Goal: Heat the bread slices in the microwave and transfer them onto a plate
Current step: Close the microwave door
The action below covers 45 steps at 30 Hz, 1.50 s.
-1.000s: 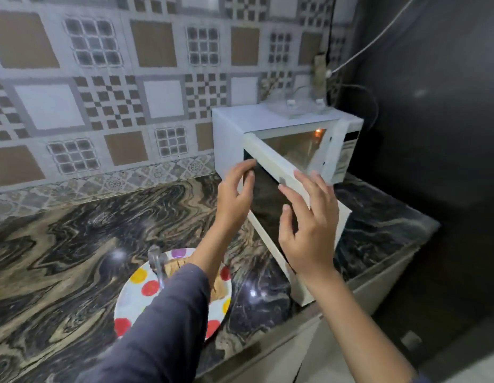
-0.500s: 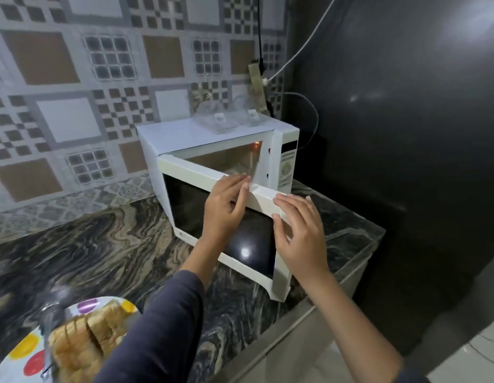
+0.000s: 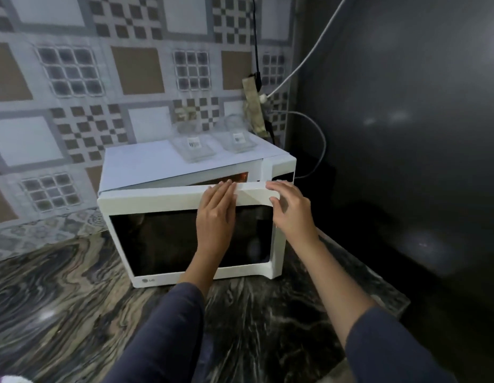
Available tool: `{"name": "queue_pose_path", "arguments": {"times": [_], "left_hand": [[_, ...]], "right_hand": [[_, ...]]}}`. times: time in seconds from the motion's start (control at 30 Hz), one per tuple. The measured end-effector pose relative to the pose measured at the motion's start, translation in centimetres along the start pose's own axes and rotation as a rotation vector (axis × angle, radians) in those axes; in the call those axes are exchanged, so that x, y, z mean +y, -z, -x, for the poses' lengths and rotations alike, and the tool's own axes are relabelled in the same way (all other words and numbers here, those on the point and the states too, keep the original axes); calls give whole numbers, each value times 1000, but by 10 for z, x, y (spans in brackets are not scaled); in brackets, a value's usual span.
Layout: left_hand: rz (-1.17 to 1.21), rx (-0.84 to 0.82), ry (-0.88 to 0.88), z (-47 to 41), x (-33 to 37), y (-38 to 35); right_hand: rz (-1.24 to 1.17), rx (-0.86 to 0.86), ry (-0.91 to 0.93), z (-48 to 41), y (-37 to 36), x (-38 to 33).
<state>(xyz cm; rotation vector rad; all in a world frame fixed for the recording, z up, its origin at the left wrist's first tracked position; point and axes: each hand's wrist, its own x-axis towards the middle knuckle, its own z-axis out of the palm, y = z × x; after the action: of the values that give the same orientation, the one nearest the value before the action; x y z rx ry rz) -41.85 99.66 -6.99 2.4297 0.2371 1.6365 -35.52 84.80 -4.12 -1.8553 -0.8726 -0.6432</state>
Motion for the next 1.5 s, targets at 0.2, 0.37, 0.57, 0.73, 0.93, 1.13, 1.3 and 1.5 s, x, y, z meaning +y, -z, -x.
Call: {"name": "queue_pose_path", "arguments": {"times": [0.2, 0.37, 0.57, 0.73, 0.93, 1.13, 1.3, 1.5], "left_hand": [[-148, 61, -26, -16, -21, -39], [-267, 64, -35, -23, -31, -54], [-342, 22, 0, -20, -27, -57], [-188, 79, 267, -10, 6, -68], [97, 49, 547, 31, 57, -105], [189, -242, 715, 25, 69, -129], [124, -307, 745, 17, 68, -134], [21, -311, 768, 15, 57, -146]], "right_hand": [[-103, -38, 50, -46, -34, 41], [-167, -62, 146, -66, -51, 63], [-155, -263, 351, -75, -45, 87], [-9, -503, 420, -102, -24, 103], [250, -615, 370, -121, -21, 120], [246, -508, 423, -118, -29, 126], [228, -416, 409, -116, -39, 130], [181, -304, 418, -118, -48, 131]]}}
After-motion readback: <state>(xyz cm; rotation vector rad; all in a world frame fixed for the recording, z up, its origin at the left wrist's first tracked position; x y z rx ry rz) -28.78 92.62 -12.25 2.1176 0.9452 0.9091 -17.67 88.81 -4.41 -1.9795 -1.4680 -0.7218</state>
